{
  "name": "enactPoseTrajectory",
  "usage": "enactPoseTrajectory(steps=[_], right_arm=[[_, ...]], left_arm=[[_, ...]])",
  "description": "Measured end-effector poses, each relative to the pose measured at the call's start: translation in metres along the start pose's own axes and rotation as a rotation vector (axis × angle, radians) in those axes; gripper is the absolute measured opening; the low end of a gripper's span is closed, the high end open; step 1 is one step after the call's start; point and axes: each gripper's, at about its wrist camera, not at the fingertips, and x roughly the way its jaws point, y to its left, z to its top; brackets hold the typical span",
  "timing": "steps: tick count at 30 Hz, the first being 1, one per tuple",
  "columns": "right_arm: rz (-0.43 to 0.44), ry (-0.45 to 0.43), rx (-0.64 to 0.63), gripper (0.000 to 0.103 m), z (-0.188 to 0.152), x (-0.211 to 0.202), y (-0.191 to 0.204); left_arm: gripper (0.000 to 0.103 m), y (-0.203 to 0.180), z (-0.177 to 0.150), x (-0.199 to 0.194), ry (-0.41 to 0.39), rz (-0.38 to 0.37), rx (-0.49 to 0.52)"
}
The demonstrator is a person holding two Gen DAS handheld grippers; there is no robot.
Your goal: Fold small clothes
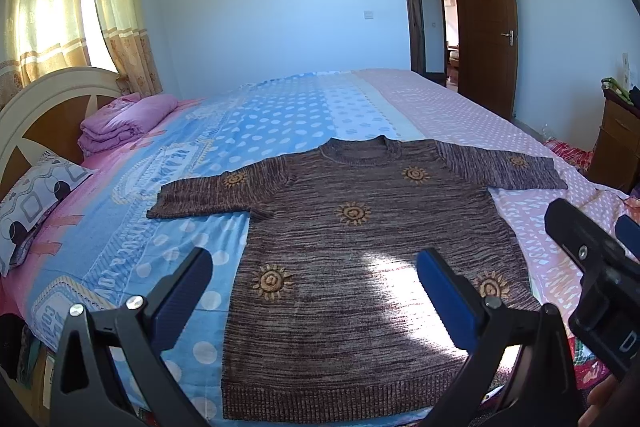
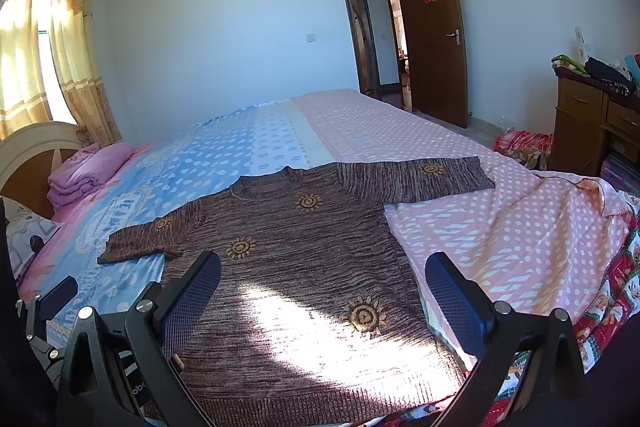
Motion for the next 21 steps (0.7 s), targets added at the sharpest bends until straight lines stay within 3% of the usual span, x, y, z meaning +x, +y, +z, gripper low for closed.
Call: enactPoseTrajectory(steps=[21], right_arm=[[-0.006,0.008,-0.002,0.102,-0.0004,0.0007,0.0014]], left_arm=[[0.103,-0.0003,-0.0004,0.0012,0.01,-0.008,-0.007]])
